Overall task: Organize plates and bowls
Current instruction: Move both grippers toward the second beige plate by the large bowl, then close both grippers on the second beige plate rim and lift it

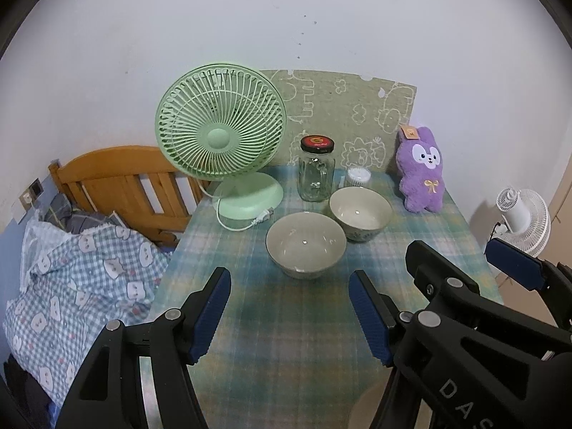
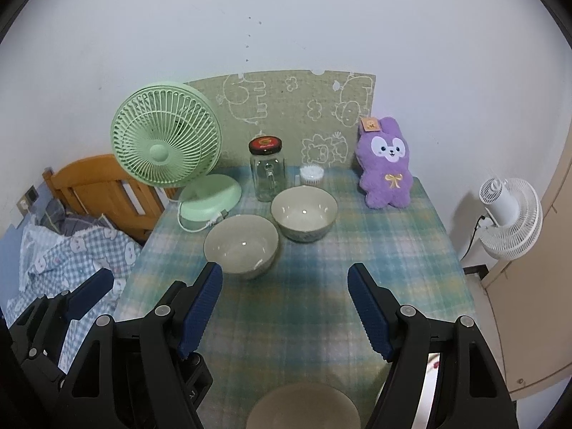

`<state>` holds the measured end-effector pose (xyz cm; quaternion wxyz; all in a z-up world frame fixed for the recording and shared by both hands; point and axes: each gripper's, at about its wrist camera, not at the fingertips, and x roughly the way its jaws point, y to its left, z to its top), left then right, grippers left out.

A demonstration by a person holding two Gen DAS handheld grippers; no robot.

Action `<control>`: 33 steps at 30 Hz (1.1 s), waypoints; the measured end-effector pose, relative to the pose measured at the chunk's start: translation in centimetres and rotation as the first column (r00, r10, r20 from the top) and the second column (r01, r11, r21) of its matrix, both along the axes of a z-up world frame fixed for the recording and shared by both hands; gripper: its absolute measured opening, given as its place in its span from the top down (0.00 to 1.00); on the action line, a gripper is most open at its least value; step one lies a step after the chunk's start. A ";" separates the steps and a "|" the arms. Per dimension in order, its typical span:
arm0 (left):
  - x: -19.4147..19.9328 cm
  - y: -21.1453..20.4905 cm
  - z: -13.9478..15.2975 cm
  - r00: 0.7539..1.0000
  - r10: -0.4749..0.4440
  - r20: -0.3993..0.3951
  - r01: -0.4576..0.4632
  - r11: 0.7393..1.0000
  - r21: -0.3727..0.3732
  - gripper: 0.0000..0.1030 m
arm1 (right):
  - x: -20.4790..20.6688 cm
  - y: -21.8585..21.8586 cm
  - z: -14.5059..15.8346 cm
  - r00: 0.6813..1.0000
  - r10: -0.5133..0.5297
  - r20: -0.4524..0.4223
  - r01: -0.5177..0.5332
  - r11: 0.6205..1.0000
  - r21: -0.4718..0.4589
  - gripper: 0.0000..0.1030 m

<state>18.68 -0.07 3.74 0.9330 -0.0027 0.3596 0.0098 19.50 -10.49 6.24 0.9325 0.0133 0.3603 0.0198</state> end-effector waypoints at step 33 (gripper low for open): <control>13.0 2.9 -4.8 0.994 -0.107 -0.014 0.107 0.994 0.008 0.38 | 12.7 3.2 -5.2 0.992 -0.123 -0.018 0.122 0.992 -0.023 0.31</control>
